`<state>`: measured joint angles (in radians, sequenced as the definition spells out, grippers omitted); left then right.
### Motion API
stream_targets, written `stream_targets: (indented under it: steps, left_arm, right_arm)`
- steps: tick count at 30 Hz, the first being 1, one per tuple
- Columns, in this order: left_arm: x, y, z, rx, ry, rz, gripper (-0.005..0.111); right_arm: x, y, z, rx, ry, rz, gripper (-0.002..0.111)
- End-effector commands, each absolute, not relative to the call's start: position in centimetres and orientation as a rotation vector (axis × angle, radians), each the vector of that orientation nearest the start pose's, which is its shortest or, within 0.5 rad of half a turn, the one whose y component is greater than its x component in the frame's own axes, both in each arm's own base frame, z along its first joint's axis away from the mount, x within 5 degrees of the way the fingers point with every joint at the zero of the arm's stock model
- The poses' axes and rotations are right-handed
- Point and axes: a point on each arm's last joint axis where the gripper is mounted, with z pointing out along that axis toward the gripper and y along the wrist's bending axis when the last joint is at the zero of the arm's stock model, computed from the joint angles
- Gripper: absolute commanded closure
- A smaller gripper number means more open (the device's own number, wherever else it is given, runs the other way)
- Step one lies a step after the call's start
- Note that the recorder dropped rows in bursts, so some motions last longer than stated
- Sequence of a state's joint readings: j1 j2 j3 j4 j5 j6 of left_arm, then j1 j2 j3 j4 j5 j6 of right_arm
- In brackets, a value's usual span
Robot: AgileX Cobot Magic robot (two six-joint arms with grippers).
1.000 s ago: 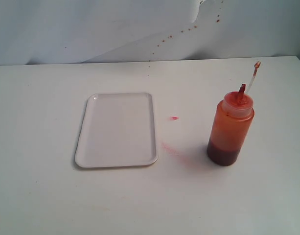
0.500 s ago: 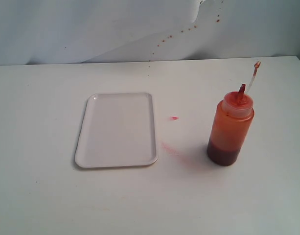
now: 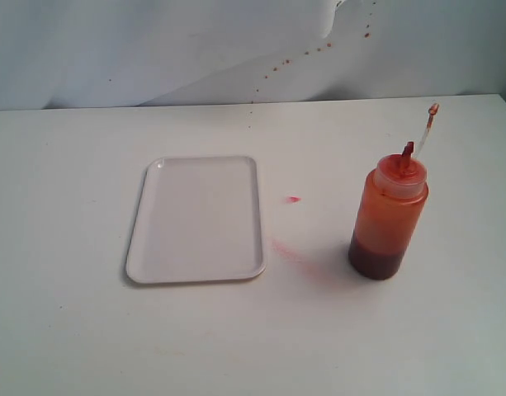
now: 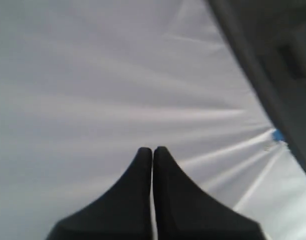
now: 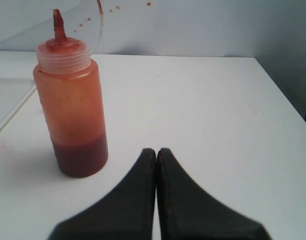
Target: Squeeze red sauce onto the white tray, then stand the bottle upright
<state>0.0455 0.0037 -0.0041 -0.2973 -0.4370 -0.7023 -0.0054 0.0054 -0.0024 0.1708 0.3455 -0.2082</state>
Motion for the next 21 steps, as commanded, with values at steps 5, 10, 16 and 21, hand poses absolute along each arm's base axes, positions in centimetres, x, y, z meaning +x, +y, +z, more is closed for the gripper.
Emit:
stream_targets:
  steps: [5,10,16,21]
  left_arm:
    - [8.4,-3.4,30.4,0.170,1.003,-0.538,0.107]
    - [16.9,-3.7,27.5,0.128,1.203,-0.728,0.107]
    - [27.4,-6.7,19.3,0.546,1.598,-0.898,0.107]
    - [32.3,-11.6,16.2,0.802,1.577,-1.022,0.107]
  right_arm:
    - [5.3,0.5,18.2,-0.069,1.823,0.013,0.108]
    - [5.3,0.5,18.2,-0.069,1.823,0.013,0.108]
    - [5.3,0.5,18.2,-0.069,1.823,0.013,0.108]
    - [5.3,0.5,18.2,-0.069,1.823,0.013,0.108]
